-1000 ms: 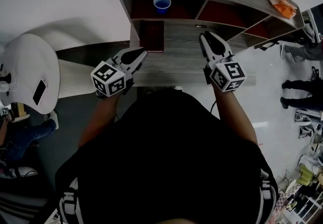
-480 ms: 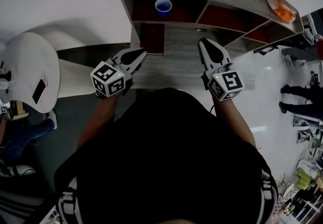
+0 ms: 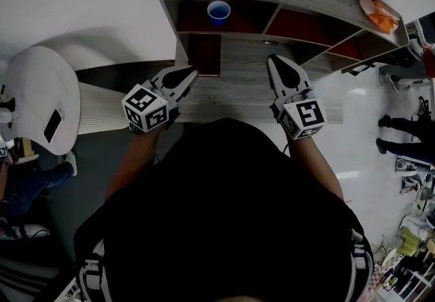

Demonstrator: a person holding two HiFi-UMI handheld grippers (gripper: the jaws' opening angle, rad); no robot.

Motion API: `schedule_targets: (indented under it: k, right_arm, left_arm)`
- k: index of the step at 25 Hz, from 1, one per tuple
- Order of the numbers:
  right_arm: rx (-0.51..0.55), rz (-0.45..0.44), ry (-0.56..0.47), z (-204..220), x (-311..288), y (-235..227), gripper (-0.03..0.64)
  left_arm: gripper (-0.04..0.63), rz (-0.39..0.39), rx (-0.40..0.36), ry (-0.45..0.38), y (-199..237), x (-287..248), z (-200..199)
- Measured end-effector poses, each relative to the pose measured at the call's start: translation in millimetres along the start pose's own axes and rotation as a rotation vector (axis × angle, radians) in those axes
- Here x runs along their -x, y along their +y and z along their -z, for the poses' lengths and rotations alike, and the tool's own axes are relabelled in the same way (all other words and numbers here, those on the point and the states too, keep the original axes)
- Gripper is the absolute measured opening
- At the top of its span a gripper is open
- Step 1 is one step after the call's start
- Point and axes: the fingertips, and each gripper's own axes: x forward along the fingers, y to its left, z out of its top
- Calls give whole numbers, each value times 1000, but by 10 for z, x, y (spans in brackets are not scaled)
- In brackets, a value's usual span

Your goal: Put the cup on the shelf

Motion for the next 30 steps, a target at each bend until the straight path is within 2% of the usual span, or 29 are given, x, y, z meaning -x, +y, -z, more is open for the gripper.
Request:
schedule_targets:
  k: [30]
  right_arm:
    - [-53,2,55,220,-62,-162,12]
  left_arm:
    - [18,-8,9,9,34,-106,14]
